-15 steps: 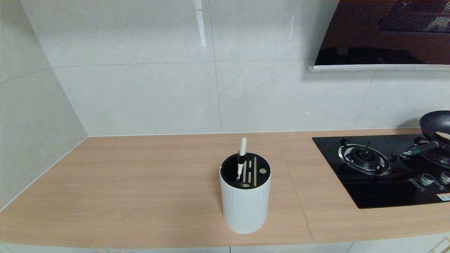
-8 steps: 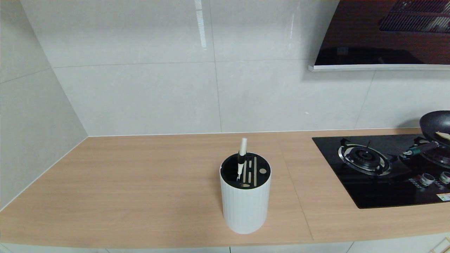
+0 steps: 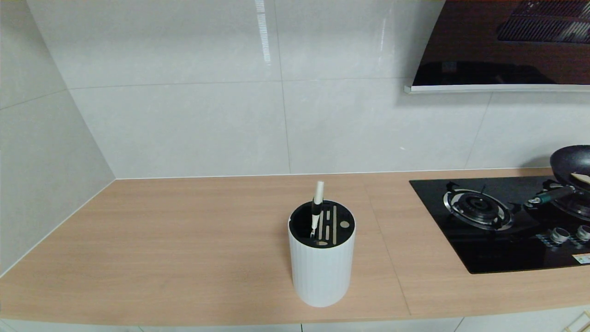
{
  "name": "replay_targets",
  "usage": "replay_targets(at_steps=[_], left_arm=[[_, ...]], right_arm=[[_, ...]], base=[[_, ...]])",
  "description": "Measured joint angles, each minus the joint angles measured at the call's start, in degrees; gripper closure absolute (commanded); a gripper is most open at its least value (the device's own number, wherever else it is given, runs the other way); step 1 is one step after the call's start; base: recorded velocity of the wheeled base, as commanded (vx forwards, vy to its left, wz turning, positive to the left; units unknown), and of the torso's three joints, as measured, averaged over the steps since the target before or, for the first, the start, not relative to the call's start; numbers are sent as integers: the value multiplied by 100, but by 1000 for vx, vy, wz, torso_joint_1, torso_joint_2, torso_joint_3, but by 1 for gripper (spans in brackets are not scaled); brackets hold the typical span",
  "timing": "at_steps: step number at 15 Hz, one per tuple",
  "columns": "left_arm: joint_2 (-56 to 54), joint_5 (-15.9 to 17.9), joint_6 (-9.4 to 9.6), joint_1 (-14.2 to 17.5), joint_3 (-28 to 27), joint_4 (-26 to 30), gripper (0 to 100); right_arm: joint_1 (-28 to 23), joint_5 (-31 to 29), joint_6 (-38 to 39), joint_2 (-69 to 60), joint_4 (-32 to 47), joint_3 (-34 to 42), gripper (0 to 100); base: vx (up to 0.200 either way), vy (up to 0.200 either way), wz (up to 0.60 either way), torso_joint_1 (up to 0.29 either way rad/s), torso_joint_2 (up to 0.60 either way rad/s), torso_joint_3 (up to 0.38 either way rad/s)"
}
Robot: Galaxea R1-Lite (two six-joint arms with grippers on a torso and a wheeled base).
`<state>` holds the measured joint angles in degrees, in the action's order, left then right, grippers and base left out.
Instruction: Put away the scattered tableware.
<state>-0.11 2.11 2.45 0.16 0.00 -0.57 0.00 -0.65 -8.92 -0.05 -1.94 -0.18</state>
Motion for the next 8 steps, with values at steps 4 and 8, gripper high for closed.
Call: replay_targets(at_steps=[4,8], left_arm=[[1,0,-2,5,-10,0,0],[1,0,-2,2,-10,-2,0]], right_arm=[[33,-138,770,180,165,7,0],[30,-138,780,49,176,13,0]], base=[[0,0,0,0,0,0],[0,0,0,0,0,0]])
